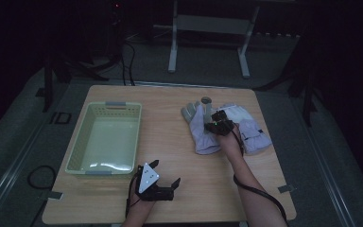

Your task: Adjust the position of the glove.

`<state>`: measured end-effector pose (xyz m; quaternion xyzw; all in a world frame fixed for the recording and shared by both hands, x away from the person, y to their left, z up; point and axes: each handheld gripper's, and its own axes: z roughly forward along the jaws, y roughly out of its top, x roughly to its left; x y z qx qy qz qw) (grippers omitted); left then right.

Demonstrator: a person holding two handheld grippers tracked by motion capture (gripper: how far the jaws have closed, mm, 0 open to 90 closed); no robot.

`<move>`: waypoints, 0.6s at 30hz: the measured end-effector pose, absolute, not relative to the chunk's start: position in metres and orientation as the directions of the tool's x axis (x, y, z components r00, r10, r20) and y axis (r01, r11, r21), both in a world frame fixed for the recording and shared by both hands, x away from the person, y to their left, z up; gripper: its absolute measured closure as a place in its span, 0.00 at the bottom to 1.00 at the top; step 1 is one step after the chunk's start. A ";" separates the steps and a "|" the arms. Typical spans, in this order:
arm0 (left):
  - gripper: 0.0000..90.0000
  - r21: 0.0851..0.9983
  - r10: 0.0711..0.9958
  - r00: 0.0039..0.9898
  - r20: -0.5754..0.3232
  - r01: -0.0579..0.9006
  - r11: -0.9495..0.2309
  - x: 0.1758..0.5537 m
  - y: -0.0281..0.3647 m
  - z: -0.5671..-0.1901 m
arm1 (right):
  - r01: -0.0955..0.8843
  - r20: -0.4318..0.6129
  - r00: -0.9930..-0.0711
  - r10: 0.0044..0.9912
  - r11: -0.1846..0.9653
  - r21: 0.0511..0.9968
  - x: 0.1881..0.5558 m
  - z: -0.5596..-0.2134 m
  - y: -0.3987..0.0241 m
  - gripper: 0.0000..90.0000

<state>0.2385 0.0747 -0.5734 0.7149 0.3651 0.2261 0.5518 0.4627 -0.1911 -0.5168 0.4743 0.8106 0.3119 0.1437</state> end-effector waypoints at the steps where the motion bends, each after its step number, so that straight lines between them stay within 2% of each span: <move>1: 0.00 0.954 0.772 0.631 -0.080 0.273 -0.125 0.238 0.075 -0.573 | 0.681 0.077 -0.490 0.868 0.326 0.655 0.459 -0.511 -0.192 0.96; 10: 0.00 0.954 0.773 0.629 -0.088 0.277 -0.117 0.239 0.075 -0.573 | 0.639 0.131 -0.430 0.893 0.198 0.743 0.425 -0.469 -0.197 0.96; 18: 0.00 0.954 0.769 0.633 -0.084 0.274 -0.121 0.239 0.075 -0.573 | 0.624 0.159 -0.414 0.896 0.152 0.767 0.389 -0.450 -0.186 0.96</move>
